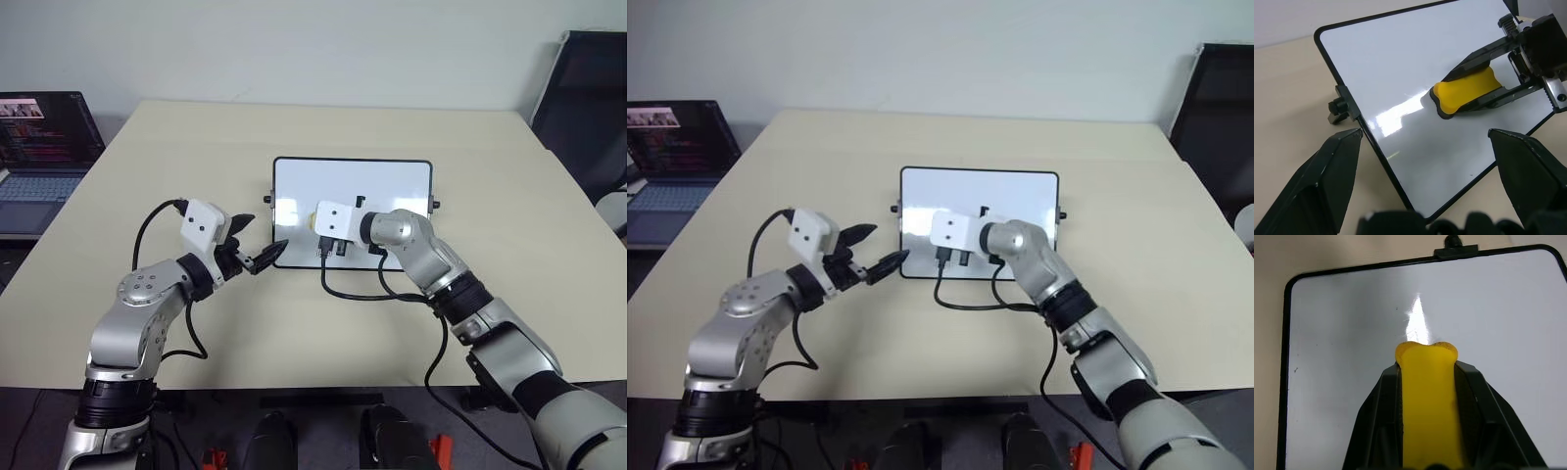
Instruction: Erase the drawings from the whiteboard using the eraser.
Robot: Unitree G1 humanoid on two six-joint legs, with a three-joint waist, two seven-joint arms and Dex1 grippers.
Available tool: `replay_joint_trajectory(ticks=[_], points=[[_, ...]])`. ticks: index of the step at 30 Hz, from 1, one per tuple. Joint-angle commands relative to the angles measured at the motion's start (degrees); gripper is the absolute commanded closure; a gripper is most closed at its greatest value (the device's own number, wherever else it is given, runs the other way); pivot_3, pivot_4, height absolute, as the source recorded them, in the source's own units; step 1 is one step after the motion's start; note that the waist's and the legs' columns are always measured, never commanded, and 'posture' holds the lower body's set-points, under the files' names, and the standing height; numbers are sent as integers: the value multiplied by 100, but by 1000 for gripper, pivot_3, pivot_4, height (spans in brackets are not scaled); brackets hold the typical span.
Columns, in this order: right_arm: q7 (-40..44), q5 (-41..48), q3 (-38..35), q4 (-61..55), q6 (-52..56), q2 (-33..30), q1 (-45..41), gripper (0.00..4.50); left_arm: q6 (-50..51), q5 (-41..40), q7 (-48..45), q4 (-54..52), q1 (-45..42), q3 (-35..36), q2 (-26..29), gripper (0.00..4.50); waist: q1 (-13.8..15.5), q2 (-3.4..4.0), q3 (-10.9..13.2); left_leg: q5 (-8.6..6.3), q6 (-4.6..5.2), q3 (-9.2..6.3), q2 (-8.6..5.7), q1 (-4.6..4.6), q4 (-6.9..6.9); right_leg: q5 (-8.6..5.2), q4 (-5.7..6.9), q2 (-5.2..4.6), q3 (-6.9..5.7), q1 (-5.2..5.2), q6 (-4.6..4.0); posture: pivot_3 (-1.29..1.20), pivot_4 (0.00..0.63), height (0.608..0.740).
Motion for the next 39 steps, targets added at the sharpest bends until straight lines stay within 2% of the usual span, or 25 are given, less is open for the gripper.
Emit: replay_joint_trajectory(ticks=[1,5,9,14,19,25,33,38,39], points=[[-93,545,-752,-1448,586,-38,335,3390,-62,-161,-233,-251,-212,-1,103,0,24,1,1,0,0,0,0,-3,-1,0,-3,0,0,-1,1,0,150,740],[-194,984,-1438,-3010,1677,-111,1081,3390,0,-286,-547,-368,-437,-156,149,0,80,1,1,-2,-2,1,6,-4,-4,-5,-3,4,-3,-3,7,0,150,740],[-543,1256,-2351,-4984,3218,-130,2301,3390,-57,-267,-1020,-273,-885,-607,173,0,162,2,1,-6,-8,4,12,-4,-4,-17,-9,6,-8,1,-5,0,150,740],[-1129,1367,-3041,-5969,4359,35,3203,3390,-330,-101,-1542,159,-1448,-1199,-34,0,167,4,1,-6,-9,15,13,-2,0,-15,-6,6,0,-3,-7,0,150,740],[-2226,941,-3373,-5677,4360,235,3809,3390,-887,243,-2139,1007,-2335,-2003,-663,0,135,4,-1,-6,-9,19,14,2,4,-10,-7,6,0,-1,-14,0,150,740],[-2747,1207,-3730,-4689,3982,393,3504,3390,-1342,662,-2637,1792,-2879,-2625,-1245,0,54,10,1,-5,-7,29,16,0,4,-10,-10,7,10,-3,-10,0,150,740],[-2831,1638,-4134,-3489,3528,10,3006,3390,-1501,882,-2835,1916,-2927,-2815,-1554,0,59,20,5,-5,-6,27,18,-1,2,-12,-10,12,11,0,-7,0,150,740],[-2768,1843,-4059,-2691,3202,-223,2789,3390,-1431,918,-2848,1785,-2811,-2784,-1540,0,57,25,6,-5,-5,27,18,-1,3,-11,-6,13,12,0,-6,0,150,740],[-2771,1855,-4032,-2538,3112,-275,2759,3040,-1409,922,-2842,1749,-2784,-2782,-1533,0,57,26,6,-5,-5,27,18,-1,3,-11,-6,13,12,0,-6,0,150,740]])
